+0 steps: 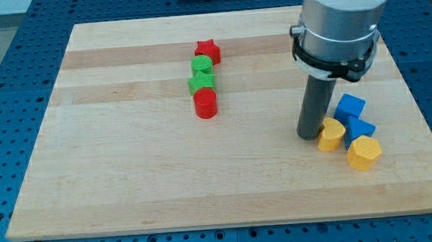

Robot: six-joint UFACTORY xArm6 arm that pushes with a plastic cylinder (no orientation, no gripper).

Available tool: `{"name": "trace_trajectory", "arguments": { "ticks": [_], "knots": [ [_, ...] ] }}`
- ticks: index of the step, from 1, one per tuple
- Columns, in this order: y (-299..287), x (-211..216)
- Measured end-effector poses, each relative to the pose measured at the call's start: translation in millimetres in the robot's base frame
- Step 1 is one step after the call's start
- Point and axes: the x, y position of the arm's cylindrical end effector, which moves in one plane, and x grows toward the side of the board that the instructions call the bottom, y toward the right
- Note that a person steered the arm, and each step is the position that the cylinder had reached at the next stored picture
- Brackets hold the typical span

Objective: Separate the green star red circle from the green circle red star

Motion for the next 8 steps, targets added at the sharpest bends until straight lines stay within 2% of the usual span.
{"name": "trace_trajectory", "arguments": {
  "ticks": [2, 4, 5, 6, 7, 8],
  "knots": [
    [-36, 16],
    [-208, 25],
    [-242, -27],
    [-225, -100],
    [-206, -149],
    [-184, -146]
  ]
}}
